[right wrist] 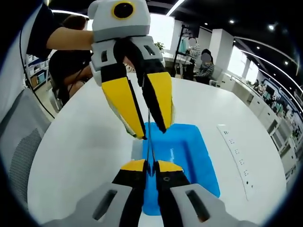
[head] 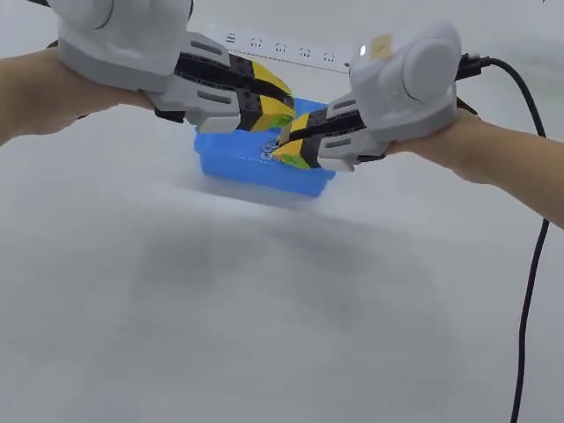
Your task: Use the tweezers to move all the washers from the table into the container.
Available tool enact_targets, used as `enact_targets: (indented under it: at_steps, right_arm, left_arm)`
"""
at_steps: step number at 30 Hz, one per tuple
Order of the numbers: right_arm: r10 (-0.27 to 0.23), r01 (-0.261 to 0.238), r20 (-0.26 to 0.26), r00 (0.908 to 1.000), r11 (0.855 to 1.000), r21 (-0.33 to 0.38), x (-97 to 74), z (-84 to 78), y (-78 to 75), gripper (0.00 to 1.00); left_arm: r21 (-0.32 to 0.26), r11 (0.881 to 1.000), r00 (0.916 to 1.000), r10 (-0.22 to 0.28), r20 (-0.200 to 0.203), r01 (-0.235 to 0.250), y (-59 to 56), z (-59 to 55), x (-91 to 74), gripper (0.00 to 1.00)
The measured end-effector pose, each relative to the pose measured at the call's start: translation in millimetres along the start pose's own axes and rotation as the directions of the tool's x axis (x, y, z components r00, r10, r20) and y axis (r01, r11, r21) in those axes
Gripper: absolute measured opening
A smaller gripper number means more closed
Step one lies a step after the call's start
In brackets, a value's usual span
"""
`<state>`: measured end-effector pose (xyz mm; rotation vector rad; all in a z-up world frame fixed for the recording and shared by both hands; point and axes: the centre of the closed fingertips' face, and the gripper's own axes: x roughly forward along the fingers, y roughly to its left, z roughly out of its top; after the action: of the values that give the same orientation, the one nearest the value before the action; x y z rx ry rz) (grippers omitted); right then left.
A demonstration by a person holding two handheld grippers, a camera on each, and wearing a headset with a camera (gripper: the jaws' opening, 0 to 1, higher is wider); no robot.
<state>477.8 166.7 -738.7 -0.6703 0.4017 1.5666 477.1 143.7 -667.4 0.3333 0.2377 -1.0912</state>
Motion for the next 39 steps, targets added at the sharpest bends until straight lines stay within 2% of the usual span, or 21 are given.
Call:
enact_targets:
  at_steps: [3, 7, 13, 17, 22, 25, 27, 31, 34, 39]
  right_arm:
    - [0.004, -0.004, -0.007, 1.0000, 1.000, -0.021, -0.6, 0.5, 0.9, 0.08]
    - [0.013, -0.013, -0.011, 0.9999, 0.998, -0.057, -3.0, 3.2, 4.8, 0.08]
    - [-0.008, 0.007, -0.006, 1.0000, 0.994, -0.107, -8.1, 10.3, 3.0, 0.08]
    - [-0.022, 0.022, 0.001, 0.9997, 0.993, -0.115, -13.4, 17.1, -0.6, 0.08]
    - [-0.027, 0.030, 0.025, 0.9993, 0.992, -0.124, -24.0, 29.7, 2.2, 0.08]
    - [-0.019, 0.023, 0.027, 0.9995, 0.991, -0.134, -28.5, 34.4, 10.2, 0.08]
    - [-0.009, 0.013, 0.030, 0.9995, 0.991, -0.131, -30.1, 37.1, 15.4, 0.08]
    - [0.007, -0.004, 0.021, 0.9998, 0.991, -0.137, -33.8, 41.0, 27.6, 0.08]
    - [0.042, -0.039, 0.020, 0.9989, 0.990, -0.136, -36.0, 41.8, 41.8, 0.08]
    - [0.086, -0.084, 0.011, 0.9962, 0.988, -0.130, -37.8, 38.3, 57.0, 0.08]
  left_arm:
    - [0.021, 0.999, 0.9991, -0.042, -0.009, 0.042, -7.8, 0.2, -1.0, 0.07]
    - [0.044, 0.997, 0.9981, -0.060, -0.013, 0.061, -10.1, 1.1, -4.9, 0.06]
    - [0.102, 0.994, 0.9991, -0.035, -0.023, 0.037, -6.0, 2.3, -14.5, 0.05]
    - [0.126, 0.992, 0.9993, -0.021, -0.030, 0.024, -4.7, 5.1, -22.4, 0.04]
    - [0.113, 0.993, 0.9998, -0.019, -0.009, 0.020, -5.6, 11.3, -37.8, 0.04]
    - [0.113, 0.993, 0.9995, -0.030, -0.008, 0.030, -13.2, 12.5, -44.6, 0.04]
    - [0.086, 0.995, 0.9991, -0.042, 0.011, 0.041, -18.2, 13.8, -49.1, 0.04]
    - [0.081, 0.995, 0.9983, -0.057, 0.010, 0.056, -28.7, 13.3, -55.2, 0.04]
    - [0.071, 0.993, 0.9951, -0.097, 0.015, 0.096, -41.5, 11.1, -60.1, 0.04]
    - [0.062, 0.991, 0.9928, -0.119, -0.018, 0.120, -55.4, -3.4, -61.3, 0.04]
